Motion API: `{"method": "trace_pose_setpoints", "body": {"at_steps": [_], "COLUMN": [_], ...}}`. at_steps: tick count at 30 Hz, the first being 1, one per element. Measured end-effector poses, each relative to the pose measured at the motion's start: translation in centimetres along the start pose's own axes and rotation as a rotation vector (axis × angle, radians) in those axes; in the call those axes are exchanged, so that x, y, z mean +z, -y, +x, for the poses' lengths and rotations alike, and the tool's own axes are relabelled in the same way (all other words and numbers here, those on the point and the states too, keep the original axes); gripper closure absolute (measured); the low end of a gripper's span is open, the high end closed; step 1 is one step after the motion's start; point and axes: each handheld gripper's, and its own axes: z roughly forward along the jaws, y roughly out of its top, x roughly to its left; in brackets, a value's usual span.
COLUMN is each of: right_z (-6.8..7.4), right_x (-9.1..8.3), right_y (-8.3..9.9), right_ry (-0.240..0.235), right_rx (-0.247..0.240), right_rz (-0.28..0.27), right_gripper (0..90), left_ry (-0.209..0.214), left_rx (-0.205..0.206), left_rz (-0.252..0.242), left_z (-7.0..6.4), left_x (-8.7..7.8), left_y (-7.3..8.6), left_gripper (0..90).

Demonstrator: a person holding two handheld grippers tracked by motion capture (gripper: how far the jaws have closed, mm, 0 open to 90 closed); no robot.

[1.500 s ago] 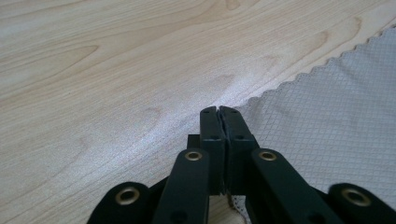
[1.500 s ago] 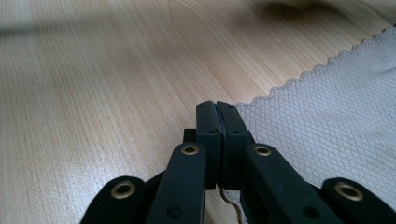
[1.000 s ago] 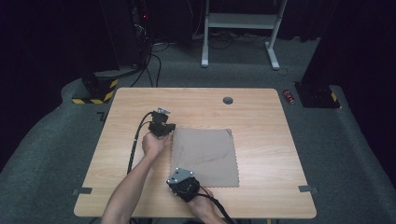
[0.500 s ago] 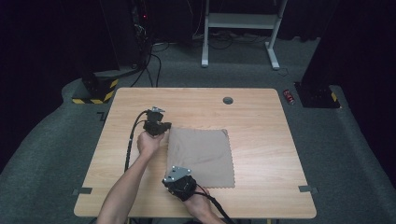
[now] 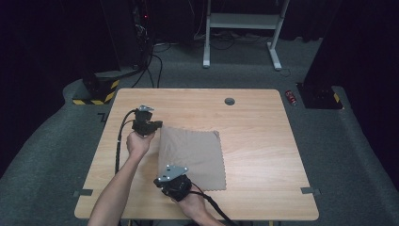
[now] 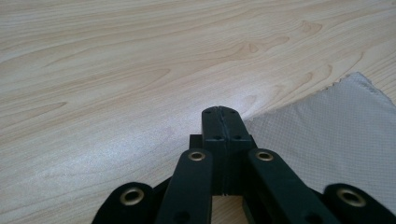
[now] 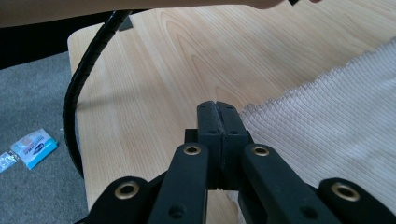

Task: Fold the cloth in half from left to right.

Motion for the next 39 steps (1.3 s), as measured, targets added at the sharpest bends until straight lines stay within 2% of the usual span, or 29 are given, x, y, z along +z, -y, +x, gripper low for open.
{"method": "trace_pose_setpoints", "body": {"at_steps": [5,11,20,27,34,39], "right_z": [-0.6,-1.6,-2.9,-3.5,-4.5,-4.8], "right_x": [-1.1,-2.6,-4.1,-5.3,-6.7,-7.4], "right_y": [1.2,3.3,6.6,8.0,9.3,10.0], "right_ry": [0.025,0.067,0.128,0.165,0.194,0.211], "right_rx": [0.010,0.053,0.122,0.147,0.182,0.193], "right_rz": [0.002,0.017,0.037,0.037,0.031,0.035], "right_gripper": [90.0,89.9,89.9,89.9,89.9,89.9], "left_ry": [0.020,0.054,0.079,0.088,0.109,0.116], "left_rx": [0.007,0.011,0.059,0.058,0.038,0.073], "left_rz": [-0.002,0.009,0.031,0.044,0.040,0.051], "left_z": [-1.2,-3.2,-5.7,-6.6,-7.4,-8.6], "left_x": [1.1,3.5,6.0,7.1,7.8,8.4], "left_y": [-0.2,-0.2,-0.8,-0.9,-1.3,-1.7], "left_gripper": [90.0,90.0,90.0,90.0,90.0,90.0]}}
